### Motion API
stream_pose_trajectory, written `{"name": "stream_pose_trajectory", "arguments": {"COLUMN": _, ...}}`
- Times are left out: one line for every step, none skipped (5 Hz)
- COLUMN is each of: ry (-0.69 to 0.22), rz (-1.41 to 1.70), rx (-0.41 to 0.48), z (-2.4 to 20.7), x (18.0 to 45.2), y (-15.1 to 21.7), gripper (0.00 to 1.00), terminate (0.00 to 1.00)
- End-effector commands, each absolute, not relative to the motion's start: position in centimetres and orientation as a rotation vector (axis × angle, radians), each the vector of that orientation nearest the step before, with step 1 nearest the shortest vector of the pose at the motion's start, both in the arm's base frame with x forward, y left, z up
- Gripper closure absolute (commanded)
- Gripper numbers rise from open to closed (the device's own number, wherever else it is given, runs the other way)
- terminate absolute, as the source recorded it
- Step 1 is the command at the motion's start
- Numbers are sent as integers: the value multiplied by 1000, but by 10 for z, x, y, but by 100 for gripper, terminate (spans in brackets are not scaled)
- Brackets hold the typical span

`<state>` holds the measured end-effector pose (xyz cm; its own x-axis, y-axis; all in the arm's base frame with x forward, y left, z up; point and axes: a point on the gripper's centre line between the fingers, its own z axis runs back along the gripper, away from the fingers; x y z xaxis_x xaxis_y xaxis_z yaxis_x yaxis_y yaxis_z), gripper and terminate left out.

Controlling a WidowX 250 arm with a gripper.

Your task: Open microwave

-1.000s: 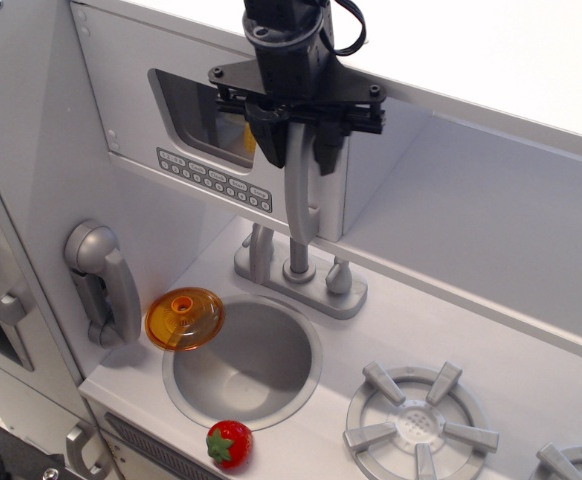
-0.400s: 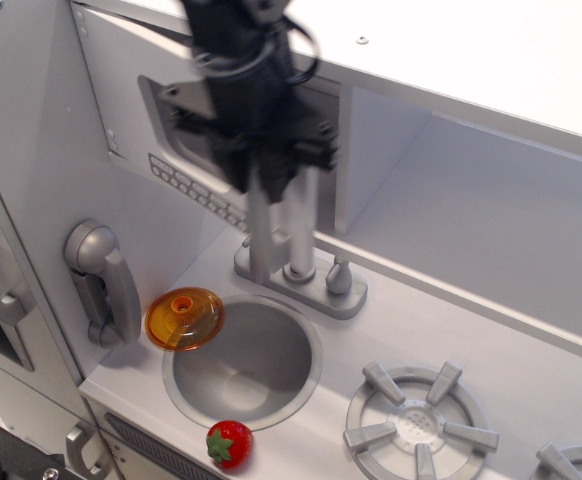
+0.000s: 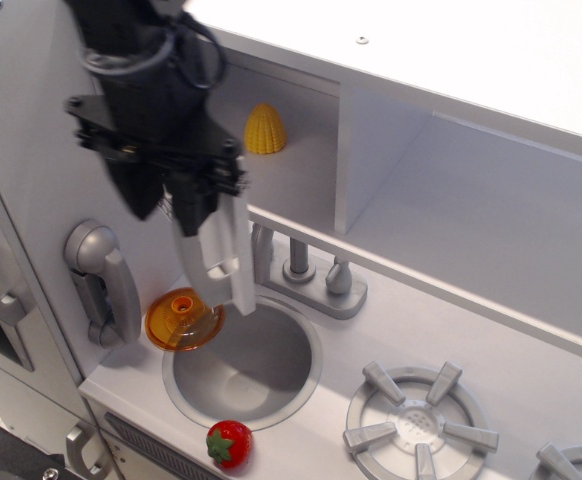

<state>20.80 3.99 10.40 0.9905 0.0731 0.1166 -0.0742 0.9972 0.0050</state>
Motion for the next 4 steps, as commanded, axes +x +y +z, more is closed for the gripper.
{"name": "stream_pose_trajectory", "arguments": {"ry": -5, "rz": 54, "rx": 23, "z": 129, "x": 198, "y": 16, "gripper": 0, "terminate": 0}}
{"name": "stream_pose_trajectory", "arguments": {"ry": 66, "rz": 6, "rx": -8, "z": 125, "x": 190, "y": -21, "gripper": 0, "terminate": 0}}
{"name": "stream_pose_trajectory", "arguments": {"ry": 121, "rz": -23, "rx": -42, "z": 113, "x": 193, "y": -67, "gripper": 0, "terminate": 0}}
{"name": "stream_pose_trajectory", "arguments": {"ry": 122, "rz": 30, "rx": -94, "z": 117, "x": 214, "y": -88, "gripper": 0, "terminate": 0}}
